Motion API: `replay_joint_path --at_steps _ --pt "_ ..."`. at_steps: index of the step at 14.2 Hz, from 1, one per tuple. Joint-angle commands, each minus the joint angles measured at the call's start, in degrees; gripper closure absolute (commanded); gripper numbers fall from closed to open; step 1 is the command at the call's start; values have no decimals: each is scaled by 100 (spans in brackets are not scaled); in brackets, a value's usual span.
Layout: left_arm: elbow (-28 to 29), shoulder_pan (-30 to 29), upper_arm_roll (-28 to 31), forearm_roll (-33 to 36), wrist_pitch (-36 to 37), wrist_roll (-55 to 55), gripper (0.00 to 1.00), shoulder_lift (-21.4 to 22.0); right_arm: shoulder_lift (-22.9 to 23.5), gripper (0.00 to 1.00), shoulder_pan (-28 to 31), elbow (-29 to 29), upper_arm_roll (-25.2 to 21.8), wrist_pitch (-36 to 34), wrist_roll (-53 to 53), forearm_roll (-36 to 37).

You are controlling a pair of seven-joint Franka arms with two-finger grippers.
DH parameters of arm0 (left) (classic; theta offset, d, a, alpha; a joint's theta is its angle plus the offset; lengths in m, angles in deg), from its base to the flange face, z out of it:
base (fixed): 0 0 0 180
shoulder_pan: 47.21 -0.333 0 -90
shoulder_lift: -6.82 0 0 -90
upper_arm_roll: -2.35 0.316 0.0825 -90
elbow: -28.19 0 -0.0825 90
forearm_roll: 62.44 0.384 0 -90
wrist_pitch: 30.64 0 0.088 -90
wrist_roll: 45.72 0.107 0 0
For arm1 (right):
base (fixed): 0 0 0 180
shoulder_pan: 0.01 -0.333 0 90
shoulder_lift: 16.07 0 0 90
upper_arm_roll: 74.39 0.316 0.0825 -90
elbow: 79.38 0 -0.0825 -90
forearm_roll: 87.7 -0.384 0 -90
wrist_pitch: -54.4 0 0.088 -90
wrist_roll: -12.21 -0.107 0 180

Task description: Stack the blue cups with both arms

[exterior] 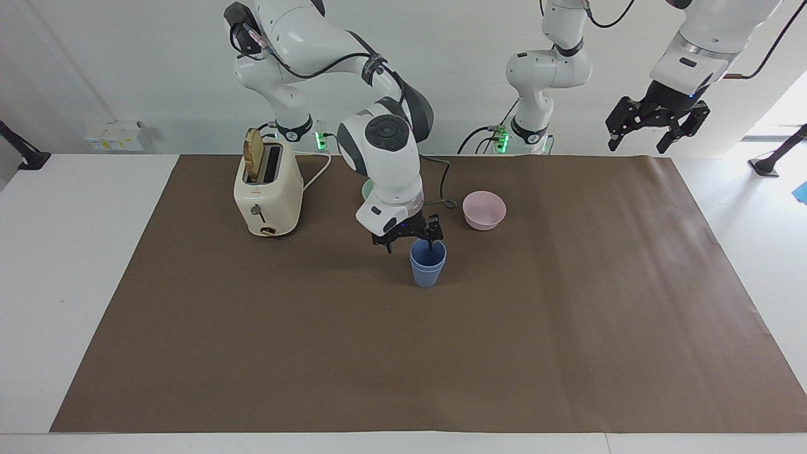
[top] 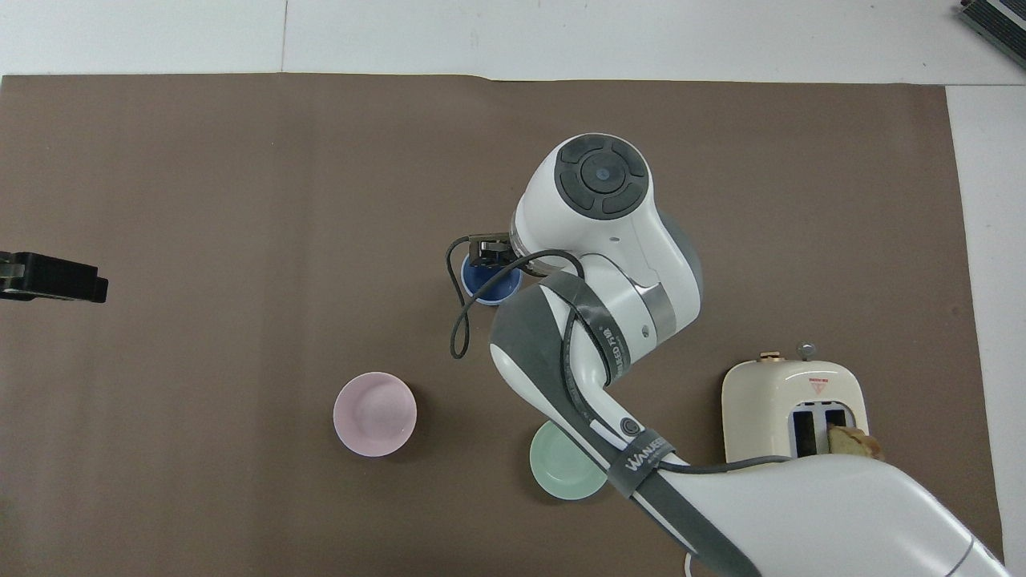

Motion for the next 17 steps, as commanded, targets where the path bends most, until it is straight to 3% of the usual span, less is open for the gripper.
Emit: replay_joint_path --at_steps 1,9,13,17 --pt "125 -81 -44 -46 46 -40 0 125 -325 0 164 -2 11 -336 -157 103" --pt "117 -81 -44 -46 46 -40 0 125 -1275 0 1025 -10 11 -1127 238 182" --pt "117 -81 -44 -46 46 -40 0 125 -1565 0 1605 -308 -7 -1786 879 164" --pt "117 -81 -44 -46 46 -40 0 125 -2144 0 1860 -204 -279 -2058 1671 208"
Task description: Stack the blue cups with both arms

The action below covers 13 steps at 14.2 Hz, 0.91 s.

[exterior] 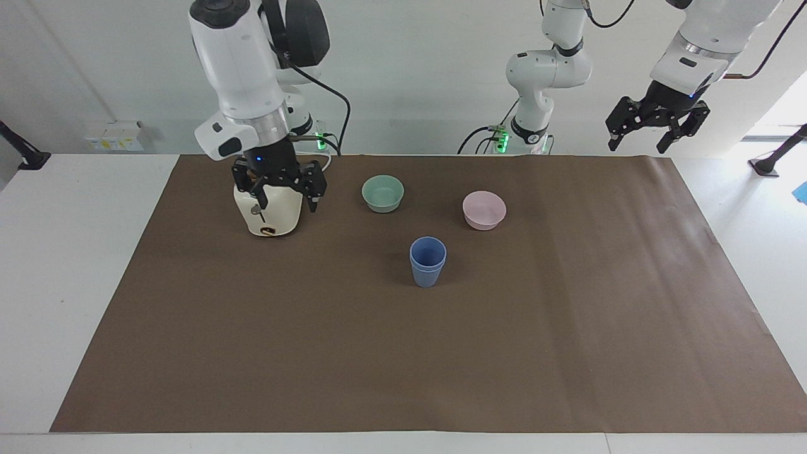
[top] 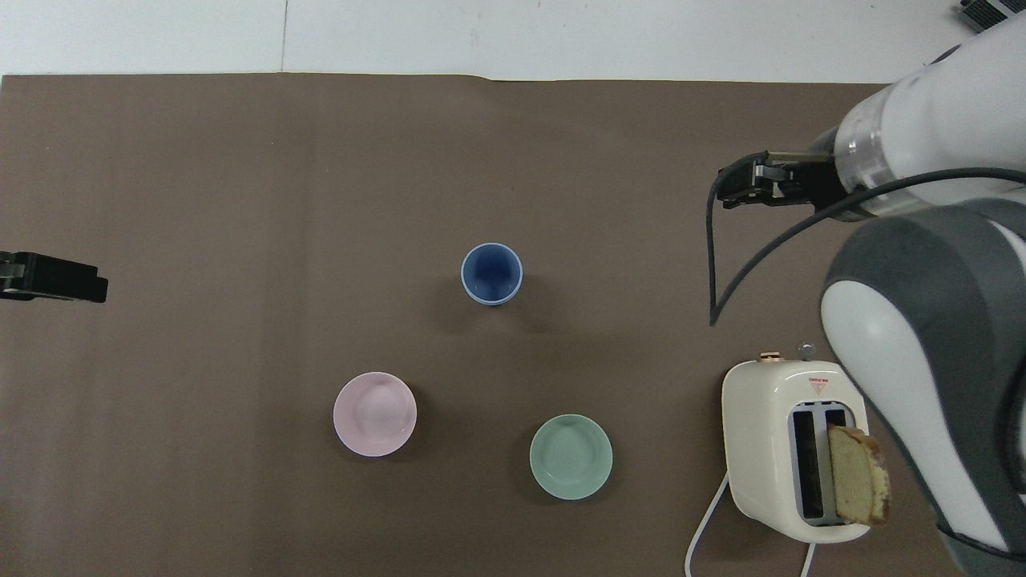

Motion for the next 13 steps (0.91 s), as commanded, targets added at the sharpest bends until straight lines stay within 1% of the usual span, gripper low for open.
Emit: replay_joint_path --at_steps 1,2,5,6,10,13 --pt "117 -80 -44 -46 45 -40 0 125 -384 0 311 106 10 -457 493 69" --pt "117 -80 -44 -46 45 -40 0 125 -498 0 338 115 -25 -581 634 69" --pt "117 -80 -44 -46 45 -40 0 125 -709 0 260 106 -533 -697 627 -80" --pt "125 -80 -44 -46 45 -40 0 125 -788 0 242 97 -640 -758 618 -141" --pt "117 -80 -44 -46 45 -40 0 125 -964 0 338 97 -878 -1039 679 -150" --pt "117 -80 -44 -46 45 -40 0 125 -982 0 496 115 -1027 -1040 784 -142"
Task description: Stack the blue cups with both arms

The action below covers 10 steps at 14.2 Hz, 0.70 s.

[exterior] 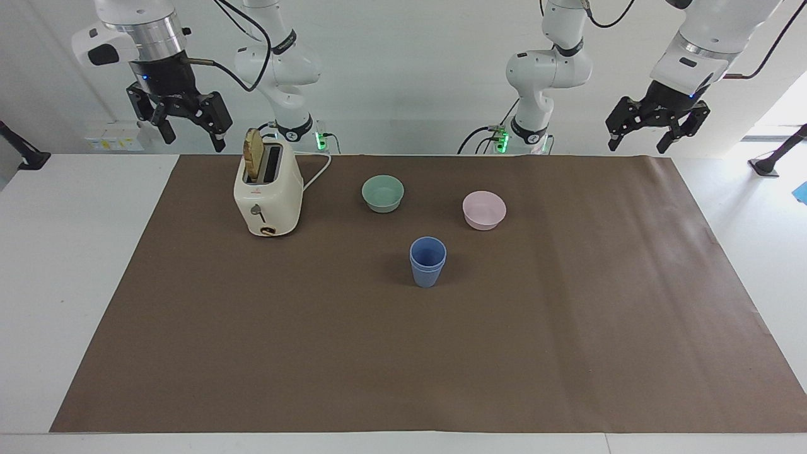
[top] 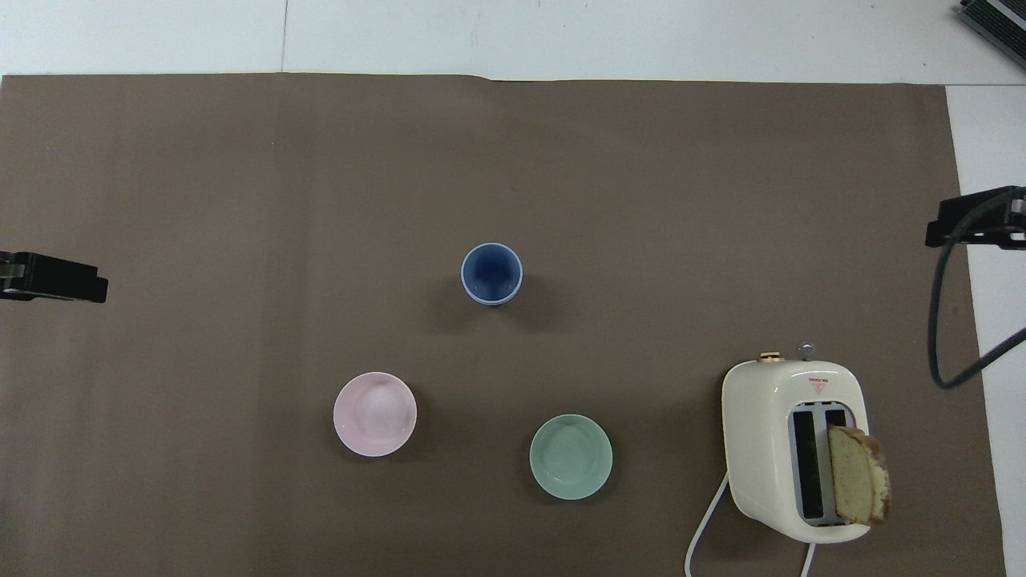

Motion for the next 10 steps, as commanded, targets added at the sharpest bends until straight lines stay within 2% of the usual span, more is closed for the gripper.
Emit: replay_joint_path --at_steps 1,10 --pt "117 -79 -44 -46 45 -40 0 125 -78 0 211 118 -50 13 422 -94" --pt "125 -79 -44 -46 45 -40 0 125 -148 0 177 293 -33 74 582 -103"
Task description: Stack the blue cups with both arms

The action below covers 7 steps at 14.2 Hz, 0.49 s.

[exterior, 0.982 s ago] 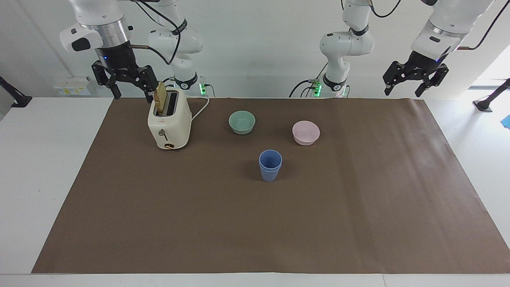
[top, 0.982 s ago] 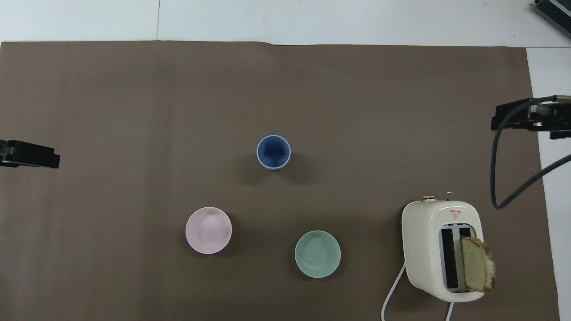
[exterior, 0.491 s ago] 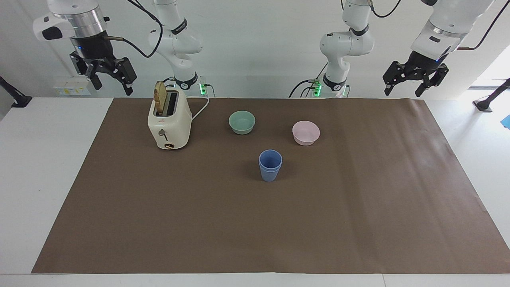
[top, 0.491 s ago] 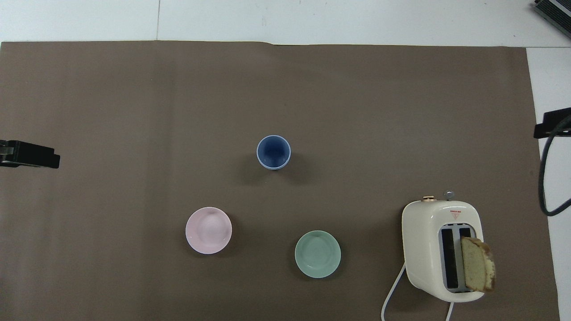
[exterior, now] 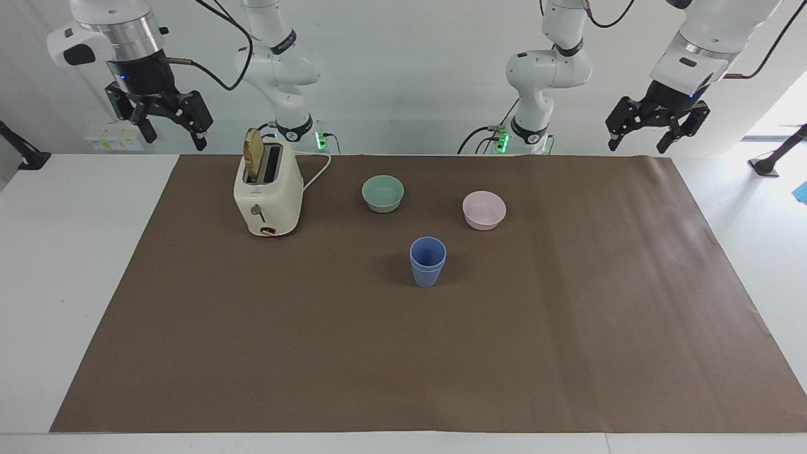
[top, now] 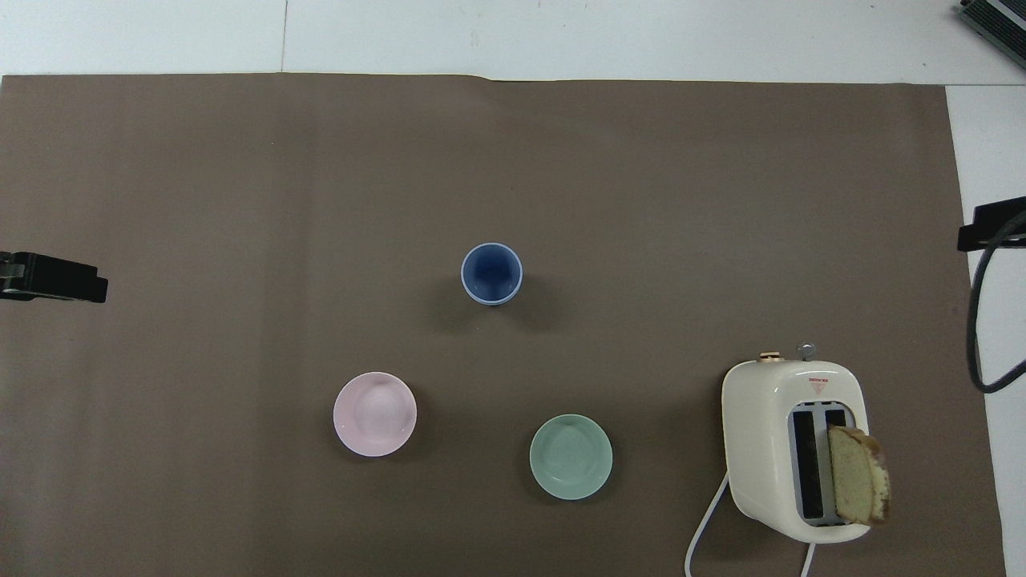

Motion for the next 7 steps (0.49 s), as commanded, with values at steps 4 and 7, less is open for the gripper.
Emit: replay_joint_path --at_steps 4,7 --pt "117 -79 -44 -46 45 -40 0 124 -227 0 43 452 25 215 295 -102" --pt "125 -79 -44 -46 45 -40 0 124 -235 0 43 461 42 215 367 -110"
